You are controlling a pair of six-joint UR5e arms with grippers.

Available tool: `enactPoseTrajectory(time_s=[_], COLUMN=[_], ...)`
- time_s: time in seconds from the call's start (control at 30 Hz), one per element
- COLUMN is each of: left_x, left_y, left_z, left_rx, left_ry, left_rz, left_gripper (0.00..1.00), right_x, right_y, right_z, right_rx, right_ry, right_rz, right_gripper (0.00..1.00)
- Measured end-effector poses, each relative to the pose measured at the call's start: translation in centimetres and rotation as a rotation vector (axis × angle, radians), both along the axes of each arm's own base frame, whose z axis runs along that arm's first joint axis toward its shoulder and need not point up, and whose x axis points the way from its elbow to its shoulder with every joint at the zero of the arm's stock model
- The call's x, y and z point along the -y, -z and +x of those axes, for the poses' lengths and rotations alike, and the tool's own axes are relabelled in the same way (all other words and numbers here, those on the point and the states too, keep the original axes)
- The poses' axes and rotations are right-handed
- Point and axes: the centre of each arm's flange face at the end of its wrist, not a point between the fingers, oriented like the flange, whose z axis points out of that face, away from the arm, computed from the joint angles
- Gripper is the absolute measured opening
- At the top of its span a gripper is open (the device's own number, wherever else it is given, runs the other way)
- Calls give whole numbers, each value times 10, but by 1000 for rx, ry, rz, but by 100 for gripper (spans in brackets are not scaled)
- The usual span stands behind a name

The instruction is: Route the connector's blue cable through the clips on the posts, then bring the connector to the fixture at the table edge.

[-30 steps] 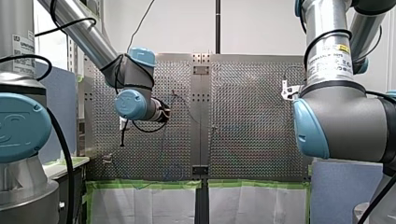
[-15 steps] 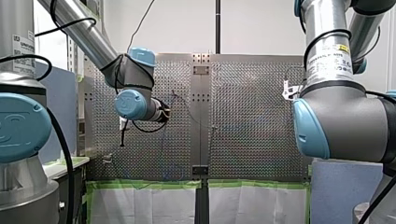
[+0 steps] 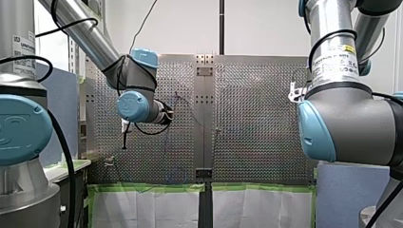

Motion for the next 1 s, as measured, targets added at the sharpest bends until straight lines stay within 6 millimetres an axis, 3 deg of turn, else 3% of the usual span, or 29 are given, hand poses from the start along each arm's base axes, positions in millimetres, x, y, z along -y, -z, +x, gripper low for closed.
enactPoseTrajectory(time_s=[0.3, 0.7, 1.0], left_x=[2, 3, 2], left_y=[-1, -2, -1], left_z=[1, 2, -1], left_rx=[12, 19, 9], left_ry=[2, 3, 6], left_rz=[-15, -21, -11], left_gripper=[100, 100, 100], right_x=[-21, -65, -111], right_y=[-2, -28, -34], right_z=[9, 55, 85], right_rx=[11, 7, -39], right_ry=[52, 56, 57], right_rz=[-39, -130, -100], right_gripper=[100, 100, 100])
